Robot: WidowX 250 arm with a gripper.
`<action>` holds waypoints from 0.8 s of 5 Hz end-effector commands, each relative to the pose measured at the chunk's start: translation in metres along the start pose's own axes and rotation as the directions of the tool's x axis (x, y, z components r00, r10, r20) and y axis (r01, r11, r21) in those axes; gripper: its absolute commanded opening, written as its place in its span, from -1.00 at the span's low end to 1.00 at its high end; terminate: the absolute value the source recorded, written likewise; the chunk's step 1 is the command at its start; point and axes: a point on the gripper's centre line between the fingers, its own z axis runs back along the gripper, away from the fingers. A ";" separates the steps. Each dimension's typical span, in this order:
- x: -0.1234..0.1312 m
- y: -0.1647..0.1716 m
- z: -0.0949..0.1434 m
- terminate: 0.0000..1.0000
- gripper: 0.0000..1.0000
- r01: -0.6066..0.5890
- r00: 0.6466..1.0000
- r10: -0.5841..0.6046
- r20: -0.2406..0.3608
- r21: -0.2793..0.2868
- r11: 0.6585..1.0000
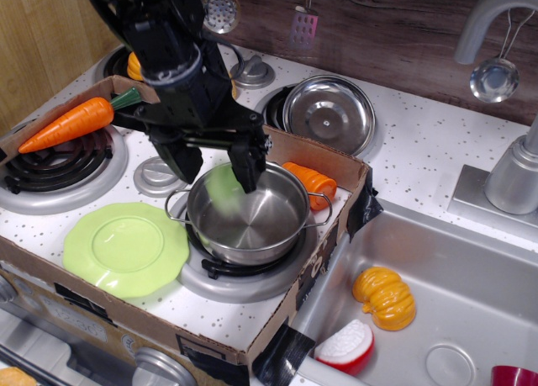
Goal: Put broccoli in pot
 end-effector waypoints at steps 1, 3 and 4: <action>0.014 -0.005 0.013 -1.00 1.00 0.013 1.000 -0.013 0.026 0.020 1.000; 0.012 -0.007 0.018 -1.00 1.00 0.065 0.997 -0.067 0.031 0.054 0.996; 0.012 -0.007 0.018 -1.00 1.00 0.065 0.997 -0.067 0.031 0.054 0.996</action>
